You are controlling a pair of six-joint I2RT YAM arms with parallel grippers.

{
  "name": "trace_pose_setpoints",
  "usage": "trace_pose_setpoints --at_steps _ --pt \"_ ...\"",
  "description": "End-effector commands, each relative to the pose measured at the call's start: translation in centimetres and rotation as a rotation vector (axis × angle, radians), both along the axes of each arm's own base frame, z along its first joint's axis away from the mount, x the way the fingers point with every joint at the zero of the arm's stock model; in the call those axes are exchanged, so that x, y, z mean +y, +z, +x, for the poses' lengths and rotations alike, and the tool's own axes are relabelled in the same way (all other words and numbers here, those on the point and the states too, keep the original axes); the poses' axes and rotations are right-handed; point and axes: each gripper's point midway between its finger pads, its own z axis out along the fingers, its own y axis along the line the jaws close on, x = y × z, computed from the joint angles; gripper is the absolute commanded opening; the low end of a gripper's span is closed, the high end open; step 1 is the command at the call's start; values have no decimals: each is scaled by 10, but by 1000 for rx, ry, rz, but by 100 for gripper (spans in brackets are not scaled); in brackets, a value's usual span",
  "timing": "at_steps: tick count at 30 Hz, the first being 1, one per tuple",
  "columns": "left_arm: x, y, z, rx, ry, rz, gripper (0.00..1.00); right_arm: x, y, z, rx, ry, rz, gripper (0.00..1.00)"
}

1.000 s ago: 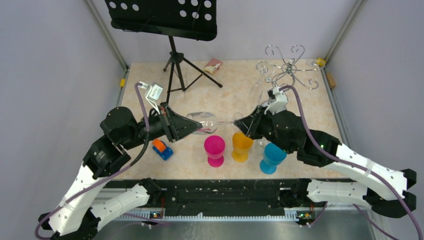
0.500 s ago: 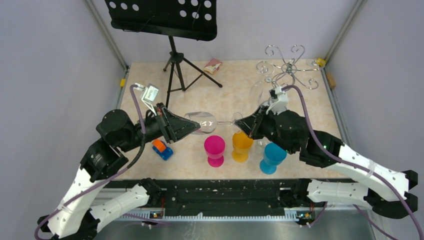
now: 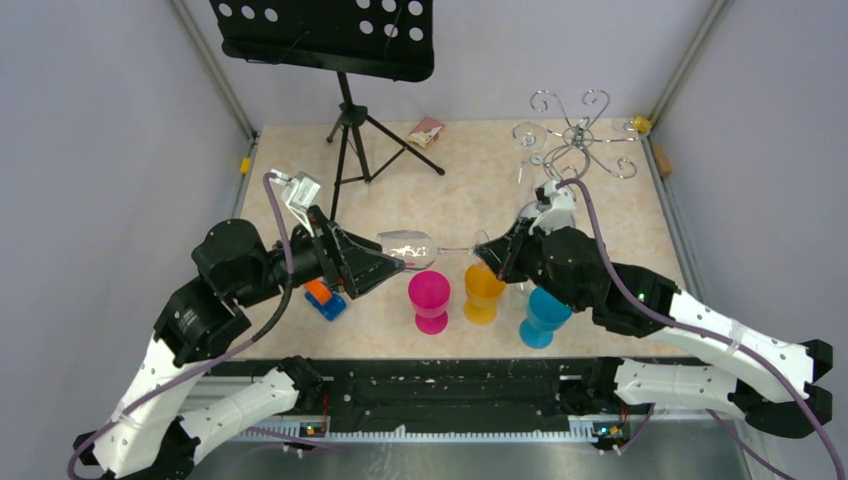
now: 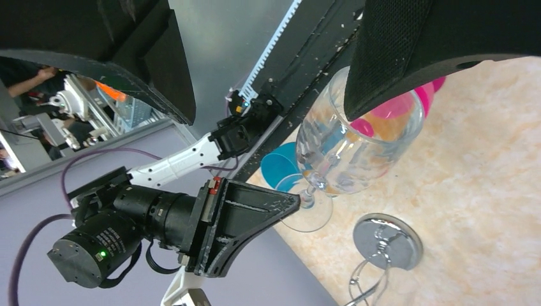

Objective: Place the wine glass upside down on the wine glass rack
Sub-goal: Turn the wine glass upside down at the wine rack.

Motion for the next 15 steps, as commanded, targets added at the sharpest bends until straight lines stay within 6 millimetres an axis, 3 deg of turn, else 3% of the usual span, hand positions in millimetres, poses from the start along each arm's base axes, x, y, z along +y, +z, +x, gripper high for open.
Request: trace_pose_setpoints --at_steps 1,10,15 --pt "15 13 5 -84 62 58 89 -2 24 6 -60 -21 69 0" --pt "60 1 26 -121 275 276 89 12 11 10 -63 16 -4 0" --pt "89 -17 41 -103 430 387 89 24 4 9 -73 63 -24 0"
